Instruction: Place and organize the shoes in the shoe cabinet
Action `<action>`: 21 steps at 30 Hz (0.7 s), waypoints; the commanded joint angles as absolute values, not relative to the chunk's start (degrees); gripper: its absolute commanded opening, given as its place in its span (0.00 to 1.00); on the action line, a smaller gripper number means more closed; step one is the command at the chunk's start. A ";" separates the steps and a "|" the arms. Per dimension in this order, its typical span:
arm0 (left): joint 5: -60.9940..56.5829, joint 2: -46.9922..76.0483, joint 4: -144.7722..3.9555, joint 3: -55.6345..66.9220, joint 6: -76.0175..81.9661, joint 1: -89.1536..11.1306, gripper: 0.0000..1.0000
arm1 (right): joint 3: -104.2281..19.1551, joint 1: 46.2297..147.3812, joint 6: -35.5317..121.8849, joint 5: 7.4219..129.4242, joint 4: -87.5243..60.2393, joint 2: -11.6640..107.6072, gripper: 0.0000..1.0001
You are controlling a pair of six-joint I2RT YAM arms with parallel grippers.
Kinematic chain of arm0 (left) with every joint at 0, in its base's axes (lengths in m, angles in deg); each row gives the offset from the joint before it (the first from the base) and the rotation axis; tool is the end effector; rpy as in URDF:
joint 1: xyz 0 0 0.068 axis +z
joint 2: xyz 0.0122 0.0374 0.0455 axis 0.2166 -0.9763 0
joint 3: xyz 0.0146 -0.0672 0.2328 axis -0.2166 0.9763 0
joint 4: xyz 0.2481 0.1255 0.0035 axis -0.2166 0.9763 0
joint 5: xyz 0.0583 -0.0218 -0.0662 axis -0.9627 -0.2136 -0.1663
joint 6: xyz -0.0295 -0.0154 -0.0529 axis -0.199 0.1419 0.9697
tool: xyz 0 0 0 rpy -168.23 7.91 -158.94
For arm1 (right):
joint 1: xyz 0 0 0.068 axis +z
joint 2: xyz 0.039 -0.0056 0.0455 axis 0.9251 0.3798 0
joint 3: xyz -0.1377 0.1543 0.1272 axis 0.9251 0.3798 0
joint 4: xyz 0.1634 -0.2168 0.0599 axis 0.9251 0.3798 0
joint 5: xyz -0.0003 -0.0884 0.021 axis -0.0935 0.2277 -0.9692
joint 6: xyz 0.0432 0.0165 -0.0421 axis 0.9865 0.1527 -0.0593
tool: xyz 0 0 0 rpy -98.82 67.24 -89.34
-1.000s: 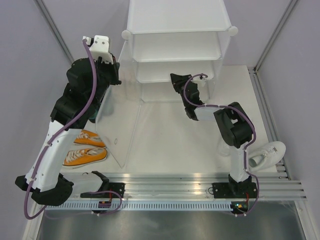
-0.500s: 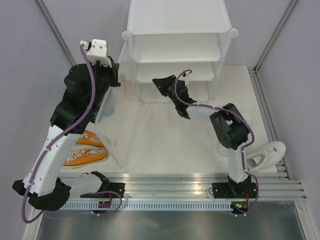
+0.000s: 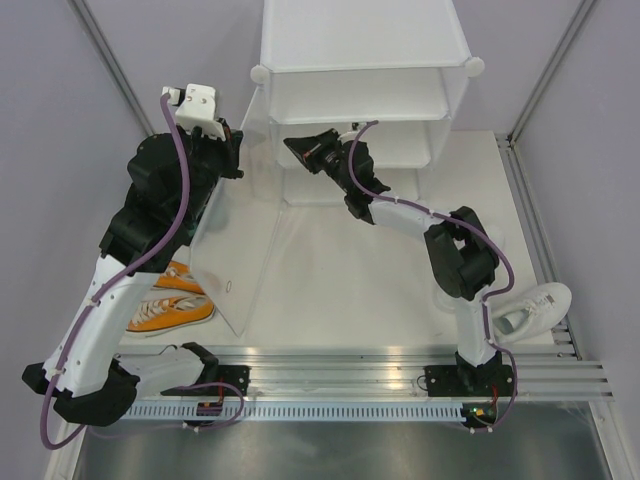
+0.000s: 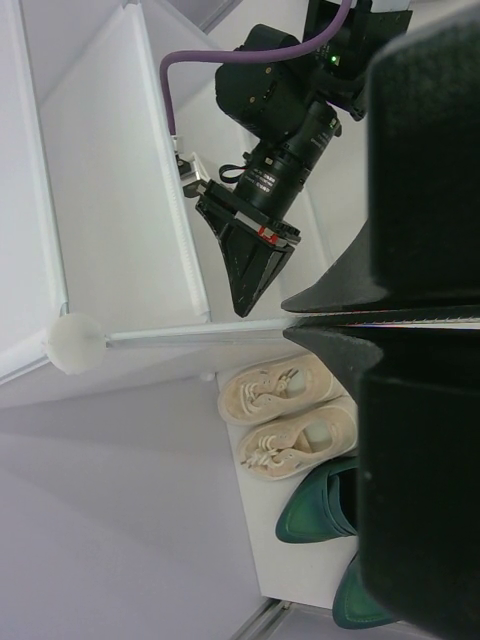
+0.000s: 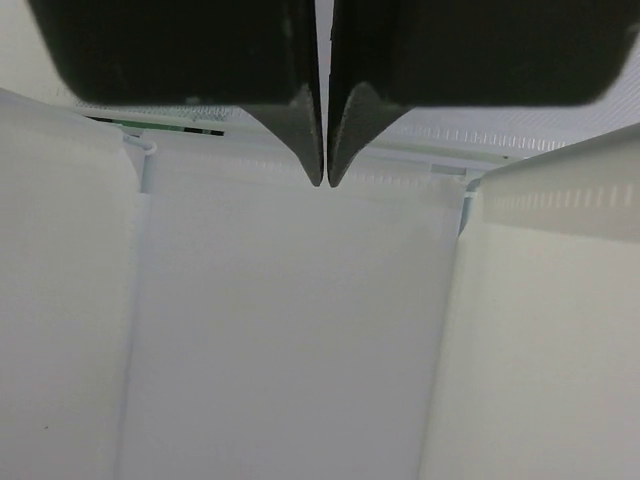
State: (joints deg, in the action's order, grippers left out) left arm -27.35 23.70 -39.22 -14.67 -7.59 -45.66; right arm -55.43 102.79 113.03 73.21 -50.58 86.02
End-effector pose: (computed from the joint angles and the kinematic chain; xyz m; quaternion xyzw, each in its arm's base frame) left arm 0.2207 -0.1276 0.4906 0.1010 0.7166 -0.0987 0.6831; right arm 0.4165 0.2959 0.2469 0.2206 0.6335 0.6232 0.4020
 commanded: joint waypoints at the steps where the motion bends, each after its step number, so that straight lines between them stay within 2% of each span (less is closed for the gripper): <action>1: -17.67 19.10 -22.51 -9.02 -8.52 -47.32 0.02 | -57.78 102.31 111.42 71.05 -55.64 84.67 0.08; 3: -17.67 19.09 -22.51 -9.20 -8.52 -47.32 0.02 | -55.51 102.31 111.25 71.14 -55.72 83.79 0.18; 5: -17.67 18.83 -22.51 -9.29 -8.52 -47.32 0.02 | -53.57 102.31 111.16 70.97 -56.77 82.65 0.21; 9: -17.67 18.65 -22.51 -9.55 -8.52 -47.32 0.02 | -50.49 101.87 111.77 68.25 -57.57 80.80 0.34; 15: -18.20 18.74 -22.69 -10.25 -5.73 -47.23 0.02 | -45.04 100.47 110.55 62.45 -54.85 72.47 0.45; 16: -21.33 18.74 -23.47 -10.34 -5.62 -47.23 0.02 | -44.52 100.20 110.02 61.48 -53.97 71.23 0.46; 21: -19.70 18.57 -23.74 -12.36 -5.00 -47.14 0.05 | -39.07 98.53 104.94 56.91 -43.61 60.62 0.54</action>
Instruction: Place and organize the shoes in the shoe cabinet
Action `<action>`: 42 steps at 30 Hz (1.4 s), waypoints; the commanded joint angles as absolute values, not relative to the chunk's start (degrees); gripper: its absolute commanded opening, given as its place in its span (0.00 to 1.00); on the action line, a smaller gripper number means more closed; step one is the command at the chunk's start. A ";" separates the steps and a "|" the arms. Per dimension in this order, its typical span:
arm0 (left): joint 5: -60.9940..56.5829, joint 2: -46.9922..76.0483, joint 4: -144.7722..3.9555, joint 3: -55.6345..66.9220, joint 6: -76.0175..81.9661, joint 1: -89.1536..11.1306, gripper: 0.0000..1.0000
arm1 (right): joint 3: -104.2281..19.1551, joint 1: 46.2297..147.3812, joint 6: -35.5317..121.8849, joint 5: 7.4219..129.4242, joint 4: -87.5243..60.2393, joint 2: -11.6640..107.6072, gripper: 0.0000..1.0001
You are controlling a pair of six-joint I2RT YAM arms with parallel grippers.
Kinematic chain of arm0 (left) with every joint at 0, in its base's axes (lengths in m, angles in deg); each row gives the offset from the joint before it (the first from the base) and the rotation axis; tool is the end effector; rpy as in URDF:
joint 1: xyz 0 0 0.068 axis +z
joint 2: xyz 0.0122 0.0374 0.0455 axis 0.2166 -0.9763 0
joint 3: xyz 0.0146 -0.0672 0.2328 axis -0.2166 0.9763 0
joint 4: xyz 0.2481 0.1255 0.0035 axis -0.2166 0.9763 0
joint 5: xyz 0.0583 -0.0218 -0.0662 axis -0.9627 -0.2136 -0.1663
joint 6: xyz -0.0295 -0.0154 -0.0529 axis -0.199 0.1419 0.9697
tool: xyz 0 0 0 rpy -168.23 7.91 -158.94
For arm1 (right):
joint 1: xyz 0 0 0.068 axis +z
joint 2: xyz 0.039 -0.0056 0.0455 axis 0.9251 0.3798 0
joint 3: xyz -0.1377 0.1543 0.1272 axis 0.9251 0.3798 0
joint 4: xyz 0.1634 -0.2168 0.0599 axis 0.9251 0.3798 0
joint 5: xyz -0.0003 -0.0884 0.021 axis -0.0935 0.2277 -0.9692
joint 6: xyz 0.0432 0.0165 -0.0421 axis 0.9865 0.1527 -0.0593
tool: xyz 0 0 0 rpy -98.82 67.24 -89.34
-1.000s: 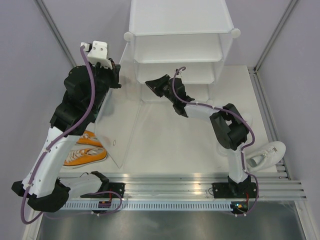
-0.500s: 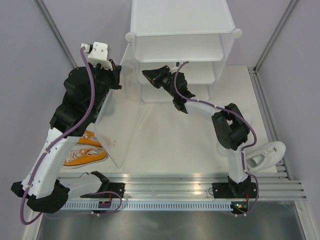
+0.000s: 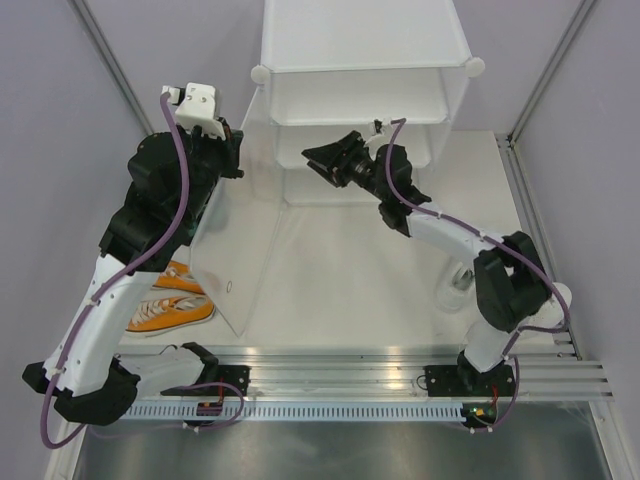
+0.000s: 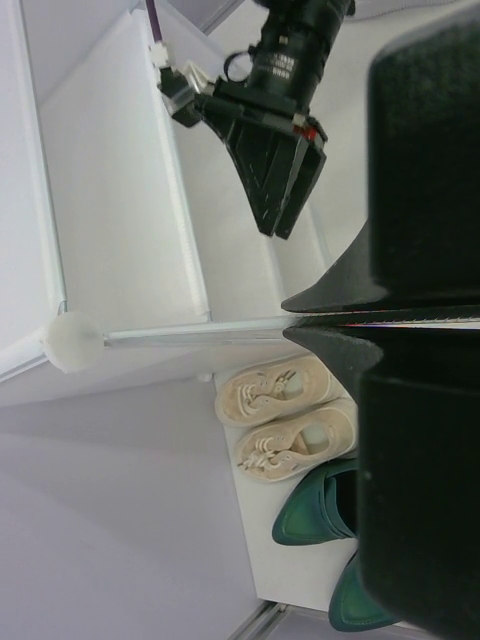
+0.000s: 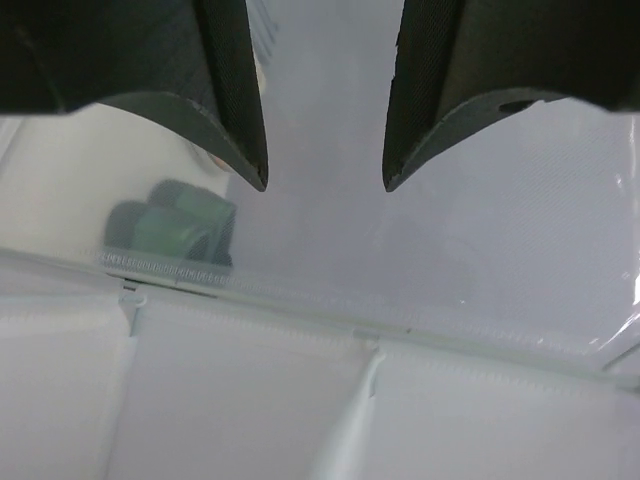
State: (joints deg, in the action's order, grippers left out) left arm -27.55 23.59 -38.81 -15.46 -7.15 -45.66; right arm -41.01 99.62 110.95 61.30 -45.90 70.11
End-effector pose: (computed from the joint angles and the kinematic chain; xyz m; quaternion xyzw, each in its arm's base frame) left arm 0.2194 -0.1266 0.4938 0.0964 0.7156 -0.1008 0.6844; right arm 0.3769 0.2494 0.2701 0.1627 0.6723 0.6275 0.3575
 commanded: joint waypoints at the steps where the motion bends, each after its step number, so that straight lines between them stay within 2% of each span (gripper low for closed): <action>1: -19.35 18.65 -23.83 -12.62 -4.91 -47.14 0.05 | -37.67 97.92 103.79 56.90 -42.03 58.58 0.55; 4: -17.68 18.74 -24.27 -13.85 -4.39 -47.14 0.05 | -32.13 96.42 98.17 58.65 -33.77 50.23 0.59; 8: -15.57 19.09 -24.36 -14.82 -3.86 -47.05 0.10 | -25.02 93.61 90.86 64.00 -22.96 39.42 0.64; 11: -14.34 19.80 -24.53 -14.65 -3.68 -47.05 0.25 | -19.23 89.75 89.10 65.25 -17.24 31.86 0.64; 13: -13.90 20.41 -24.88 -14.12 -3.86 -46.97 0.29 | -16.05 87.38 87.09 66.21 -14.52 26.76 0.66; 14: -13.81 20.67 -25.06 -14.03 -3.95 -46.97 0.33 | -15.51 87.02 86.20 69.09 -10.15 25.09 0.66; 16: -13.72 21.11 -25.59 -13.60 -3.95 -46.97 0.34 | -14.81 86.93 84.45 73.40 -5.30 20.26 0.70; 18: -13.11 21.55 -26.55 -13.07 -3.77 -46.97 0.39 | -15.15 86.93 82.77 81.11 2.35 16.05 0.72; 20: -12.67 21.99 -27.08 -12.80 -3.60 -46.97 0.45 | -16.56 86.93 81.54 85.71 9.88 14.01 0.77; 22: -11.88 21.91 -27.52 -12.71 -3.51 -46.97 0.45 | -17.35 86.93 80.49 92.31 14.13 11.72 0.81; 25: -11.43 21.91 -27.79 -12.80 -3.42 -46.97 0.54 | -16.57 86.93 80.13 97.58 19.59 9.26 0.85; 32: -11.26 20.85 -28.05 -15.52 -2.98 -46.26 0.66 | -12.52 86.93 81.54 95.58 19.86 9.33 0.87; 34: -11.26 20.33 -27.88 -16.23 -3.16 -46.17 0.65 | -12.17 86.93 81.54 95.49 20.12 10.30 0.88; 36: -11.35 19.98 -27.61 -17.19 -3.33 -46.00 0.48 | -11.82 86.93 81.71 97.06 21.88 11.01 0.89; 37: -11.43 19.80 -27.44 -17.37 -3.42 -46.00 0.42 | -11.21 86.93 81.80 97.85 22.49 10.92 0.89; 38: -11.61 19.88 -27.44 -17.63 -3.42 -45.82 0.28 | -10.85 86.93 81.63 98.73 23.20 10.40 0.89; 41: -11.79 19.62 -27.44 -18.51 -3.33 -45.56 0.07 | -9.71 86.93 81.36 99.70 25.39 9.52 0.89; 42: -11.79 19.62 -27.44 -18.69 -3.24 -45.47 0.04 | -9.53 86.93 81.45 100.75 26.10 9.52 0.89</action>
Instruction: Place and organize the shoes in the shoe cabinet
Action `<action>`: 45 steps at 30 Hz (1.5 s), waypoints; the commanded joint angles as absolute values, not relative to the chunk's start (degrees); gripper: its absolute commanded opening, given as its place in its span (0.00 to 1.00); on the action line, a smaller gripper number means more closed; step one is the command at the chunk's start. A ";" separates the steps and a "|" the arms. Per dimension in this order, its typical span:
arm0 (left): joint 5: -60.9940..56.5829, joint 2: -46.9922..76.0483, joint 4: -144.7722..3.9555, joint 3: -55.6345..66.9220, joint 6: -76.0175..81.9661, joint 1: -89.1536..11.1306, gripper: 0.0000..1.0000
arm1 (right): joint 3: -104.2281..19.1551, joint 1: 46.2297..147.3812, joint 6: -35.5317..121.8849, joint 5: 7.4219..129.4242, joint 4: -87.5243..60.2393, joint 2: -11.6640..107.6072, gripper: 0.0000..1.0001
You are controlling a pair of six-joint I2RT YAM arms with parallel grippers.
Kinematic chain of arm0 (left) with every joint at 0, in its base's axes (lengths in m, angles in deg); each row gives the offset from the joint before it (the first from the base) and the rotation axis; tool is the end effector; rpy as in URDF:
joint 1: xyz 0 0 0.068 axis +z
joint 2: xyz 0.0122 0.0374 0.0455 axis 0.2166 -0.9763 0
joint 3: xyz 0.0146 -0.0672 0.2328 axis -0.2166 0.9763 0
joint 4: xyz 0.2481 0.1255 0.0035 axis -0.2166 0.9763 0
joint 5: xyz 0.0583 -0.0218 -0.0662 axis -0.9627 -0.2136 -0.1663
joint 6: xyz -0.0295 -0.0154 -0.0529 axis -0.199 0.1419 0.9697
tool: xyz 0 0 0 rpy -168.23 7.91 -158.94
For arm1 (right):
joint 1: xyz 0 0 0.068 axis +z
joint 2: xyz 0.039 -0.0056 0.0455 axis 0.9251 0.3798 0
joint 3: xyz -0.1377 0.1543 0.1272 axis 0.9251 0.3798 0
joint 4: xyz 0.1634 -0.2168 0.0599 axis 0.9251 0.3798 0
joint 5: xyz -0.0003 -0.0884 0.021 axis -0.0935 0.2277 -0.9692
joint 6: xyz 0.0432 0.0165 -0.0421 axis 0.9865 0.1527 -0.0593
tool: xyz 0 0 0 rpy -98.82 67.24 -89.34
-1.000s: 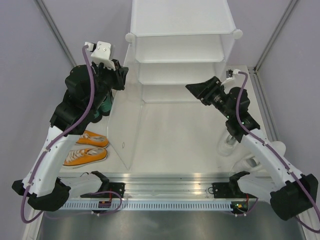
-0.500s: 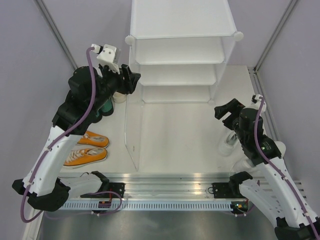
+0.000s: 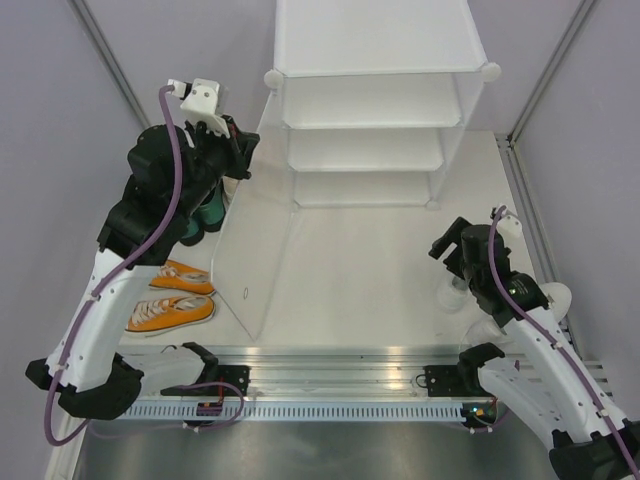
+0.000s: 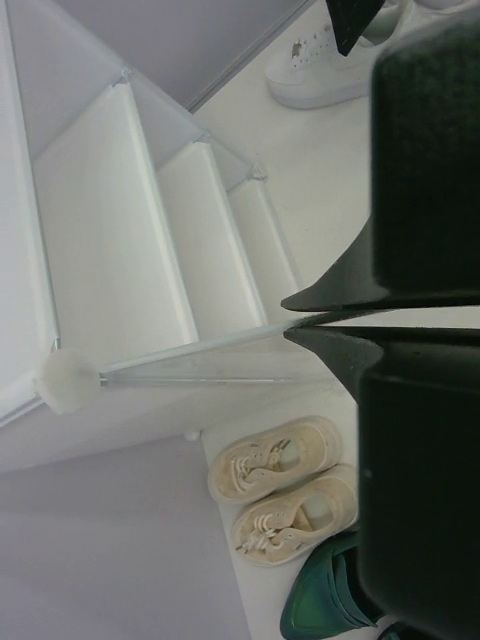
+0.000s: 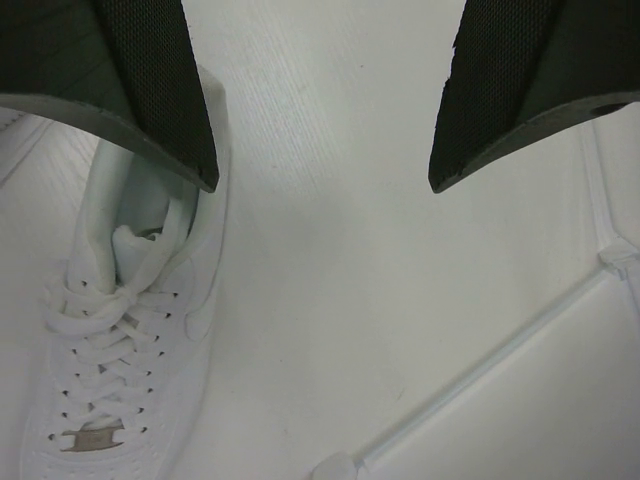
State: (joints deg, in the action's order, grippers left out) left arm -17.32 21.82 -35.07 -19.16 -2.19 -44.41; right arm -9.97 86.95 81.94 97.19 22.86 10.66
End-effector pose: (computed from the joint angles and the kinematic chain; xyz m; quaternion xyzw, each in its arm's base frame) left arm 0.2196 -0.1300 0.4995 0.1219 0.7232 -0.1813 0.6552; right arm 0.2026 0.0528 0.2587 0.2794 0.8413 0.0930 0.4533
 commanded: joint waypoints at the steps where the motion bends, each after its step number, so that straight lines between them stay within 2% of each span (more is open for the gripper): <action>1: -11.79 19.45 -27.35 -19.04 -2.98 -45.47 0.02 | -9.09 86.93 81.36 101.02 26.80 9.43 0.89; 8: -10.73 18.83 -27.35 -20.19 -1.22 -44.86 0.02 | -4.44 86.93 83.20 103.04 28.31 10.13 0.89; 14: -10.73 18.83 -27.35 -19.83 -1.22 -44.15 0.02 | 0.13 86.93 84.26 101.64 21.28 15.48 0.82; 20: -7.66 19.44 -27.61 -19.75 -0.96 -43.27 0.02 | 1.11 86.93 81.72 99.27 13.19 21.64 0.55; 21: -7.57 19.62 -27.61 -19.66 -1.05 -43.19 0.02 | 0.32 86.93 81.10 98.92 13.01 22.26 0.43; 23: -7.13 19.88 -27.70 -19.31 -1.31 -43.10 0.02 | -0.39 86.93 77.68 95.08 11.26 22.79 0.27; 24: -7.04 20.15 -27.87 -19.22 -1.40 -43.01 0.02 | -0.82 86.84 76.63 93.48 10.47 22.35 0.09; 25: -6.95 20.50 -28.14 -18.70 -1.57 -43.01 0.02 | -1.18 86.84 76.01 92.25 9.33 20.70 0.02; 31: -7.30 21.47 -28.84 -17.55 -1.75 -42.92 0.02 | -7.94 87.19 69.94 84.42 8.44 18.13 0.01; 36: -7.04 21.56 -29.19 -16.41 -1.57 -42.75 0.02 | -11.37 93.06 66.78 81.69 4.49 20.76 0.01; 45: -6.07 21.91 -29.54 -15.88 -1.22 -42.39 0.02 | -19.27 104.76 57.91 84.15 -9.22 35.43 0.01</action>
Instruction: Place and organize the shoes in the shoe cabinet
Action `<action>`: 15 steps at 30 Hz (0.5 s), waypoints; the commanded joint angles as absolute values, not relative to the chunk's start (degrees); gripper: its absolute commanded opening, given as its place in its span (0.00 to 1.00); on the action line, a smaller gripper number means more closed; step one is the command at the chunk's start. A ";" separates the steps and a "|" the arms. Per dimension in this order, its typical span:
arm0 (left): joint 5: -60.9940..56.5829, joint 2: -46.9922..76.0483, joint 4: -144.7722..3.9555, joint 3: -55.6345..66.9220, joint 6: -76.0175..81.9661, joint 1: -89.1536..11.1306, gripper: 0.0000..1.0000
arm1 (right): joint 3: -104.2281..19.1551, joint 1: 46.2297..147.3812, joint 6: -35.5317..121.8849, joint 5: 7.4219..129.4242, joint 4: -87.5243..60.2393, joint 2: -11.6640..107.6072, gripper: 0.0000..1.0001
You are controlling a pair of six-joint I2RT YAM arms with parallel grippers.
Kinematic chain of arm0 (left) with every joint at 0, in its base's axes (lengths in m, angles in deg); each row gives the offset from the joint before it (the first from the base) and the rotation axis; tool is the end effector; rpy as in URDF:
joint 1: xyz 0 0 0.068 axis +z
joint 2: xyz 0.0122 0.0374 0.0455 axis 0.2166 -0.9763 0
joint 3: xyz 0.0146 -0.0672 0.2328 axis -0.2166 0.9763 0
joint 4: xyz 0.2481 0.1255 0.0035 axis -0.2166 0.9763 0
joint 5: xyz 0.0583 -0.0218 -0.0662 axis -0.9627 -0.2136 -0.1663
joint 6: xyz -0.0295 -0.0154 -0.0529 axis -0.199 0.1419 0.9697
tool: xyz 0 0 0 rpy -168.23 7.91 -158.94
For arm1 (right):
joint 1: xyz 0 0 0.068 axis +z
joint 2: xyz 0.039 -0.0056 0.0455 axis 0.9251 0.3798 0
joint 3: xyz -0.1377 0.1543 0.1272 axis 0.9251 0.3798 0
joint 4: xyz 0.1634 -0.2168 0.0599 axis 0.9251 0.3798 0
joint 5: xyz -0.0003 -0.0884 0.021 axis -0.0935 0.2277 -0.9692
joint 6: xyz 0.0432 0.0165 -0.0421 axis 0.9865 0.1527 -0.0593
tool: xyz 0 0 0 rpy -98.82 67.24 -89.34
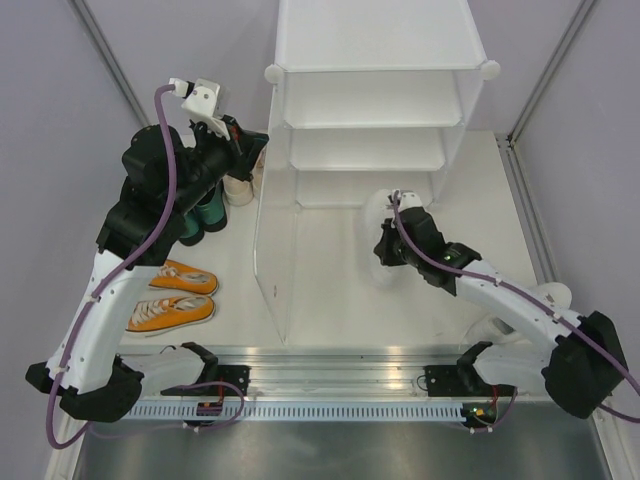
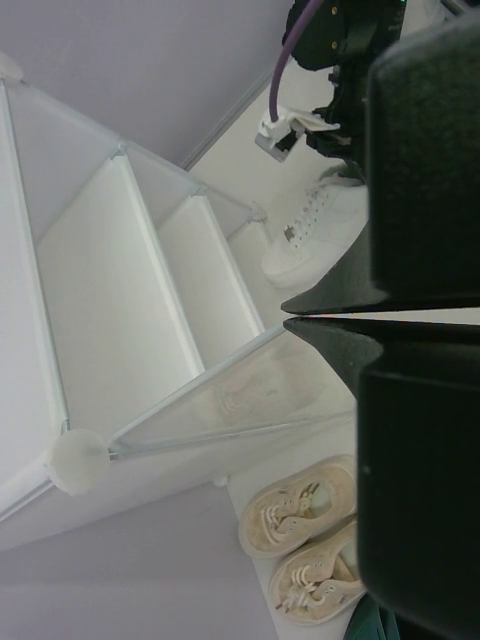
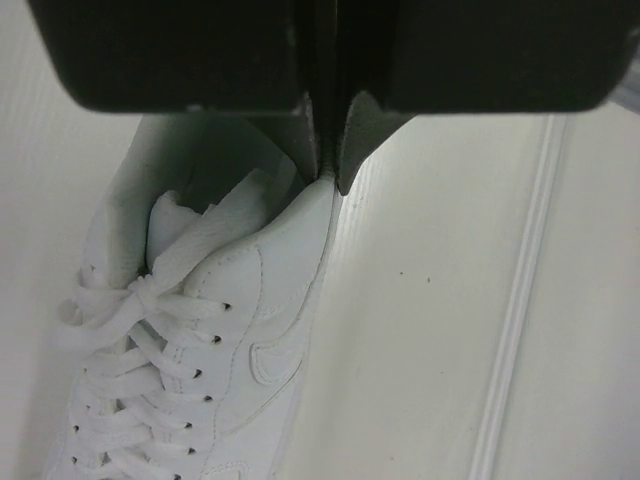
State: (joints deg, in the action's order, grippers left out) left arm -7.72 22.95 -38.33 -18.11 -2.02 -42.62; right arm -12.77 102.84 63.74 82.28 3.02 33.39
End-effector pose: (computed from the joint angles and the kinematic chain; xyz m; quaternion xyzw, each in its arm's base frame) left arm 0.2162 -0.1281 0.5051 0.1618 0.6949 -0.2368 0.6595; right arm 0.2398 0.1628 0.2160 -0.0372 0.8966 0.1860 0.4002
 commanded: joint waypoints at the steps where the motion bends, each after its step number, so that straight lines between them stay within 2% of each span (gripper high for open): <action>1: -5.99 21.82 -29.54 -15.70 -1.22 -42.39 0.02 | -20.42 105.64 56.94 84.93 -10.45 38.23 0.01; 5: -5.90 21.82 -29.72 -15.53 -1.14 -42.22 0.02 | -27.70 109.50 51.76 88.80 -12.30 45.27 0.01; 15: -4.14 21.91 -29.81 -14.82 -0.43 -41.96 0.02 | -43.44 111.27 48.23 91.79 -16.87 65.65 0.01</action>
State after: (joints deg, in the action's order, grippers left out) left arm -6.22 23.19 -39.18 -17.34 -1.91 -42.20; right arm -36.37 111.14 51.52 87.77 -7.54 62.61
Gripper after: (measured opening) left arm 0.025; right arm 0.029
